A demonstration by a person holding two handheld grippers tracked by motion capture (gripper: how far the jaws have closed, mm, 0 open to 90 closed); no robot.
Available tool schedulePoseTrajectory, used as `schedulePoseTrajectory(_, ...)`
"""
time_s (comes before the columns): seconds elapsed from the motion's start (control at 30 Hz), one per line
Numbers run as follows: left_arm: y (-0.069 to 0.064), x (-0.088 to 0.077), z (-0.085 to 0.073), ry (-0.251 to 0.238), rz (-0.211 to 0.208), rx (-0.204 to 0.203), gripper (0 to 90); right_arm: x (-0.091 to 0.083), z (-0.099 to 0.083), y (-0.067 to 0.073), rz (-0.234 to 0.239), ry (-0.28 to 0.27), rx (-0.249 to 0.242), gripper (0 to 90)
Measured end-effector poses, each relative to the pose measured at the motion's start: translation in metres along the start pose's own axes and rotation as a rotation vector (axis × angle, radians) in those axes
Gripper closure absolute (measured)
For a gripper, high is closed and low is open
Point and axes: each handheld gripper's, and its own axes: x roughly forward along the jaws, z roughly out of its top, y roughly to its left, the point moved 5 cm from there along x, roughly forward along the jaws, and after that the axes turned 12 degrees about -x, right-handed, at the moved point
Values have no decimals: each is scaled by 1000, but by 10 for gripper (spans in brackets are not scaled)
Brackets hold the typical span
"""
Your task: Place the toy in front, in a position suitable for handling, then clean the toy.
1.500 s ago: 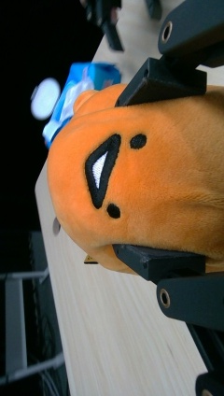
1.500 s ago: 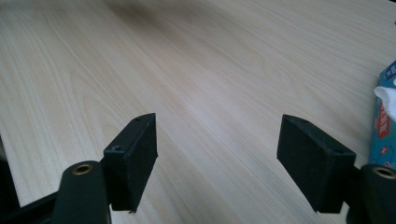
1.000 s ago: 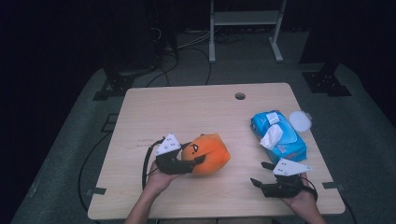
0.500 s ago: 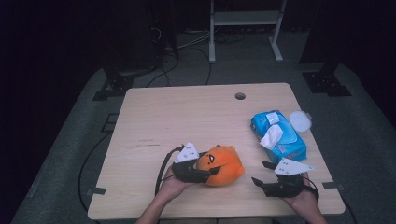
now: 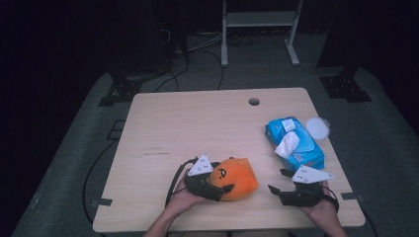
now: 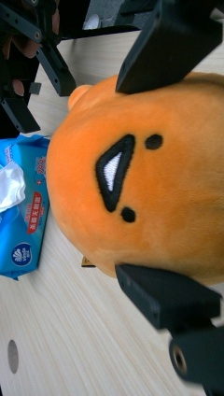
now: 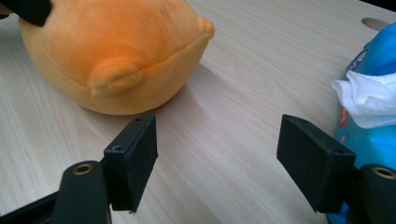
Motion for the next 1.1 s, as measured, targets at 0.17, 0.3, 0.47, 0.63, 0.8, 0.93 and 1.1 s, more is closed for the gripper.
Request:
schedulePoseTrajectory(0.17, 0, -3, -1, -5, -3, 6, 74, -2, 0, 0, -3, 1, -2, 281)
schedulePoseTrajectory(0.3, -1, -5, 1, -24, -6, 7, 73, -2, 1, 0, -4, -6, -3, 281)
schedulePoseTrajectory(0.47, 1, -9, 1, -38, 2, 8, 73, -1, -1, -2, 1, 1, 3, 281)
schedulePoseTrajectory(0.63, 4, -15, 0, -52, 6, 6, 73, -3, 4, -5, -12, -23, 16, 283)
schedulePoseTrajectory(0.8, 7, -24, 1, -70, 11, 3, 73, -6, 12, -15, -33, -42, 25, 284)
schedulePoseTrajectory(0.93, 10, -30, 0, -83, 29, 4, 73, -14, 21, -28, -63, -59, 16, 292)
schedulePoseTrajectory(1.1, 13, -33, -4, -75, 48, 17, 73, -17, 28, -54, -111, -61, 27, 297)
